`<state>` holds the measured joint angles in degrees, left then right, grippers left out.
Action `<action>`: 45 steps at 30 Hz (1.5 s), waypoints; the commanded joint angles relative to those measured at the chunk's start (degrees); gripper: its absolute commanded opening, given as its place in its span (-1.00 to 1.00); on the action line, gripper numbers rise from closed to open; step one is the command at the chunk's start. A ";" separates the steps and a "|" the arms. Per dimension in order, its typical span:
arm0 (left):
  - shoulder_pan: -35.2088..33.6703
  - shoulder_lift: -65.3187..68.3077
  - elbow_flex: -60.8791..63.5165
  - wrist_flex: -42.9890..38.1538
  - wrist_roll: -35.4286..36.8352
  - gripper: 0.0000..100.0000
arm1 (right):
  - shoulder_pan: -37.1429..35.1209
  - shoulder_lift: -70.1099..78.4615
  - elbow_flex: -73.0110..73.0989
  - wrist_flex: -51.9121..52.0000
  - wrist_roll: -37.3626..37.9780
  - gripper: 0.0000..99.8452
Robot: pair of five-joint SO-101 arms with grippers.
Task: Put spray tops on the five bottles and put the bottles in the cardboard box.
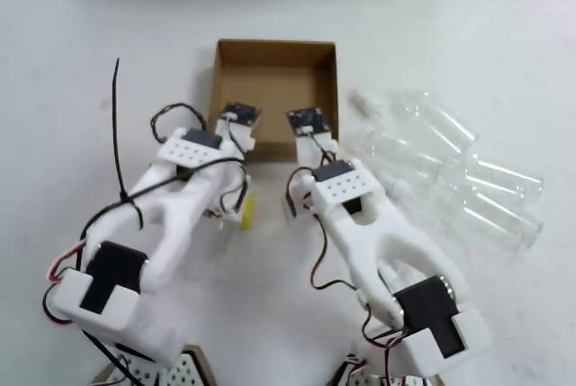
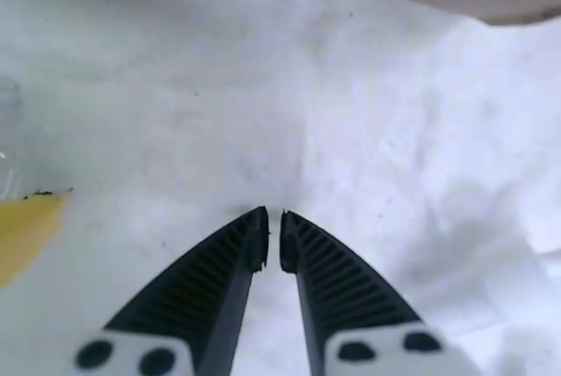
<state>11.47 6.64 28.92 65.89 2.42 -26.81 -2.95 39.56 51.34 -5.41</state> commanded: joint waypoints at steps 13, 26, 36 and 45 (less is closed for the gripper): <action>-4.18 -26.95 17.05 -14.33 -0.53 -0.86 | 11.12 -0.92 -13.54 18.24 11.52 -0.97; -4.44 -37.76 25.93 -21.98 -0.53 -0.86 | 17.63 -9.36 -12.84 29.49 19.25 -0.97; -5.41 -38.46 27.08 -23.65 -0.53 -0.86 | 22.81 -17.54 -5.36 27.82 31.03 -0.97; -5.41 -38.46 27.16 -23.38 -0.53 -0.86 | 23.69 -17.54 -4.84 39.78 42.99 -0.78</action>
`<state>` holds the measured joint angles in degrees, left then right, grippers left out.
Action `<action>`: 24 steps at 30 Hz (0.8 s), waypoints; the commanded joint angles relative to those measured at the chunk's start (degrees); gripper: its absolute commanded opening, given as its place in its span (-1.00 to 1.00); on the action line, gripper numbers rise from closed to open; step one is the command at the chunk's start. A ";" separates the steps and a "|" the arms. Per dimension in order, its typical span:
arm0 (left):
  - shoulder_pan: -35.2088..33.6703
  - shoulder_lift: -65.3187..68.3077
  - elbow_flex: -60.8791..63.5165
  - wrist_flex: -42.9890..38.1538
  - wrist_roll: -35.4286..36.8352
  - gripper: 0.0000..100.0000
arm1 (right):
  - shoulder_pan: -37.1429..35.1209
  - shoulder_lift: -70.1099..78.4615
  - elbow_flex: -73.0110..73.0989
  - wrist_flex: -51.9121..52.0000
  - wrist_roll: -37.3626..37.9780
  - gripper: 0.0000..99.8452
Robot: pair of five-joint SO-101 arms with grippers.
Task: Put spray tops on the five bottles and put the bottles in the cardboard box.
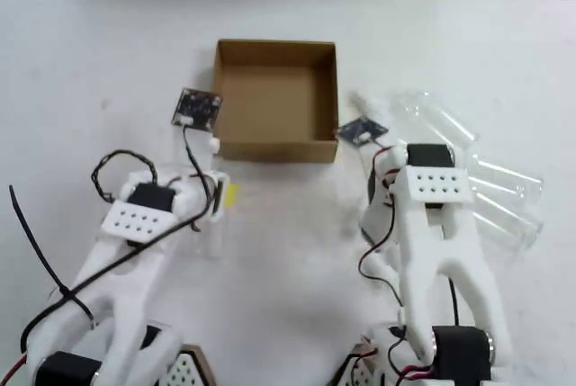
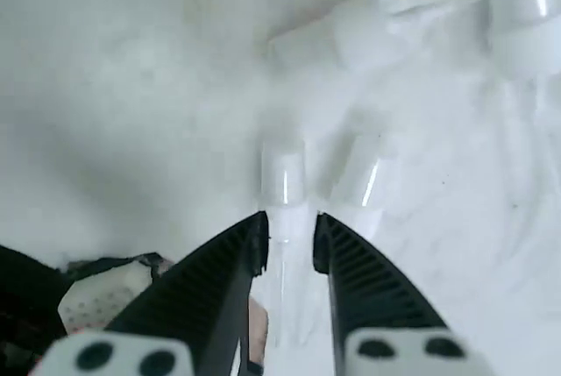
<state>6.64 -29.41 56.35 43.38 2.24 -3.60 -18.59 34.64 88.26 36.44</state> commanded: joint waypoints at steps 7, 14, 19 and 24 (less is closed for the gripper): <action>-0.57 -2.42 -0.26 -0.79 -0.35 -0.86 | -1.27 -1.98 10.11 -3.91 1.32 -0.79; -0.57 -2.42 -0.26 -0.79 -0.35 -0.86 | -1.27 -1.98 13.80 -5.85 4.57 -0.66; -0.57 -2.42 -0.26 -0.79 -0.35 -0.86 | -0.75 -1.45 17.76 -11.56 5.54 -0.66; -0.57 -2.42 -0.26 -0.79 -0.35 -0.86 | -0.75 -1.36 23.30 -22.02 5.19 -0.66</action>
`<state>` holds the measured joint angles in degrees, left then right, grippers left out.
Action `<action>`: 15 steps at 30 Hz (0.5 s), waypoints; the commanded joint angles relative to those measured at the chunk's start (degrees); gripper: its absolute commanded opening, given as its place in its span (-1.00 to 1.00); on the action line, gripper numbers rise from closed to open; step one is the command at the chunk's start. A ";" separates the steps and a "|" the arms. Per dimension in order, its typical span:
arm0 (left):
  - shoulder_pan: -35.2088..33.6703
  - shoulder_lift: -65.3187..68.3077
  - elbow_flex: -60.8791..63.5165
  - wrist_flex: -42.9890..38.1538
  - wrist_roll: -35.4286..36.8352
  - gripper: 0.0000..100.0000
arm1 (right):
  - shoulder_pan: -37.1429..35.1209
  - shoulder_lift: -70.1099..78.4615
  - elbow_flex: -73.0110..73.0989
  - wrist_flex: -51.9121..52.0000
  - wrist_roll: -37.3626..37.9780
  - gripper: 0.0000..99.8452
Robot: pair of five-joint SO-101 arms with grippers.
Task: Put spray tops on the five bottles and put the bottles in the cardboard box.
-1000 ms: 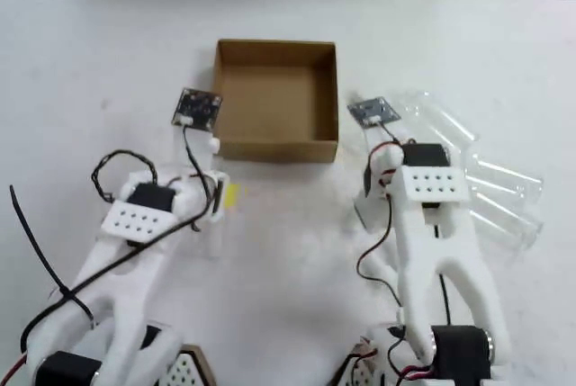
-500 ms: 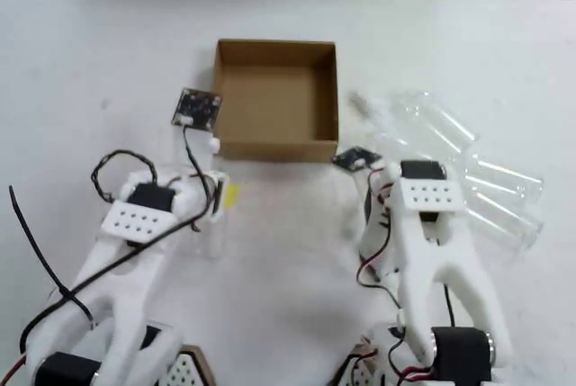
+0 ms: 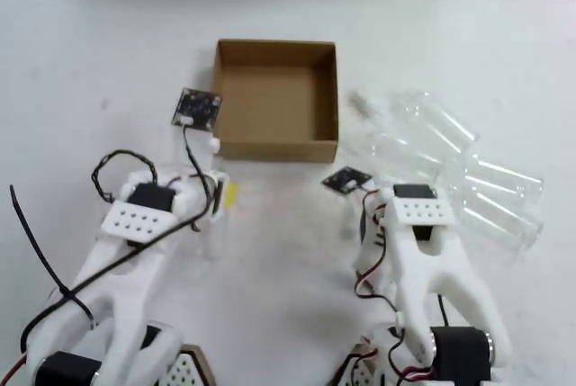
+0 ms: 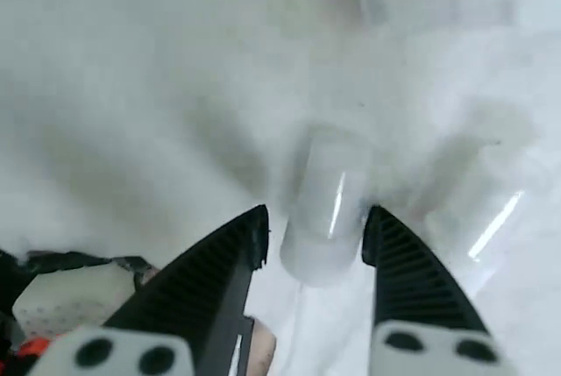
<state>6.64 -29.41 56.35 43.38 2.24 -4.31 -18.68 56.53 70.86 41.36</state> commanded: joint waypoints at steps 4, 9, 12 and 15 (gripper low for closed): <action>-0.57 -2.42 -0.18 -0.79 -0.35 -0.86 | -0.04 -1.27 4.84 -9.19 0.18 -0.68; -0.57 -2.42 0.26 -0.79 -0.35 -0.86 | -0.04 -1.45 4.57 -9.45 -3.78 -0.97; -0.57 -2.42 0.26 -0.79 -0.35 -0.86 | 1.27 -1.80 3.43 -9.19 -3.96 -0.96; -0.57 -2.42 0.35 -0.79 -0.35 -0.86 | 5.85 -1.80 -1.67 -6.29 -4.04 -0.96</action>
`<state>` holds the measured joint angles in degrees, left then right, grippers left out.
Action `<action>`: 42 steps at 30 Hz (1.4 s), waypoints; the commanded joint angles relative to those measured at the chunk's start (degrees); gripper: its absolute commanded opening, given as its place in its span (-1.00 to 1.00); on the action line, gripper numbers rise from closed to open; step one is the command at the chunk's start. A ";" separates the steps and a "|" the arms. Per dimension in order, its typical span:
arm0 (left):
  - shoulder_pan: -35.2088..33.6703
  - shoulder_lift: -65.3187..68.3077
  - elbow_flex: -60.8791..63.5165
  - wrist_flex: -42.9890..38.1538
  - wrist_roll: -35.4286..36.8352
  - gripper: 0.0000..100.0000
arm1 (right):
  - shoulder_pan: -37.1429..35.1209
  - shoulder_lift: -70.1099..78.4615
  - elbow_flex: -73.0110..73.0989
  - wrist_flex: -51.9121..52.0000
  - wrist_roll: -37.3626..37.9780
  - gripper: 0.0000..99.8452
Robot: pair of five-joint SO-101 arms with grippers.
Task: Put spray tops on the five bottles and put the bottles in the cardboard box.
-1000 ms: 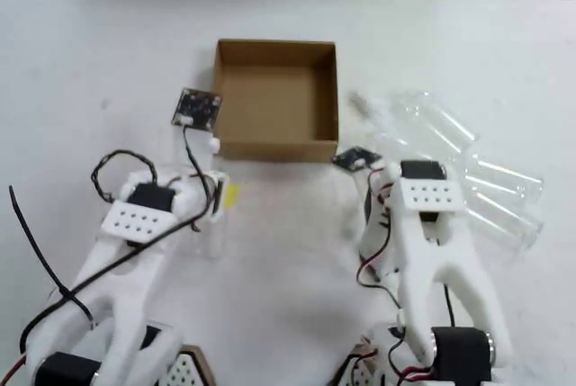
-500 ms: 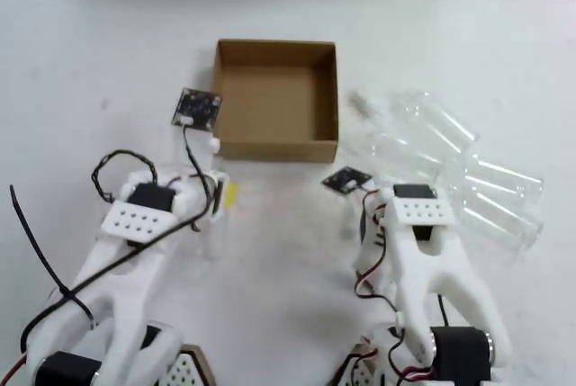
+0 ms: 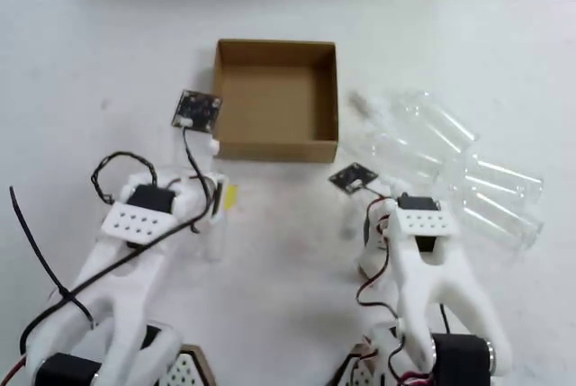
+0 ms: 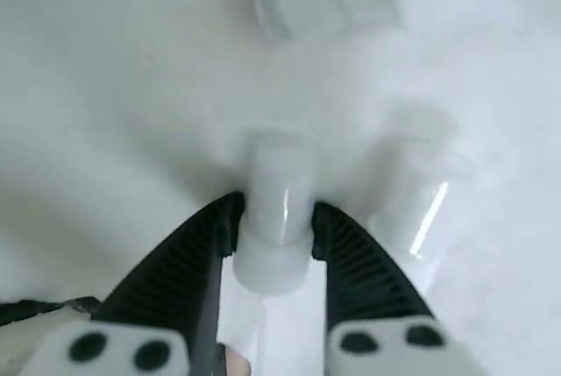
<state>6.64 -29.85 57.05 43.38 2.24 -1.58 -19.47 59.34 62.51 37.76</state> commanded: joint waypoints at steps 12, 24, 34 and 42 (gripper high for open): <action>-0.57 -1.98 -0.35 -0.79 -0.44 -0.86 | 30.11 -0.57 -28.22 13.41 -0.09 -0.97; -0.57 -1.63 -0.35 -0.79 -0.44 -0.86 | 41.98 -0.40 -20.31 -3.38 -0.09 -0.97; -0.57 -1.63 -0.26 -0.79 -0.44 -0.86 | 44.35 -0.48 -3.25 -26.33 -0.09 -0.96; -0.57 -1.63 -0.26 -0.79 -0.44 -0.86 | 41.54 -2.51 -2.64 -31.16 -0.09 -0.97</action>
<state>6.64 -29.85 57.05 43.38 2.24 42.29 -19.38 57.14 32.44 37.76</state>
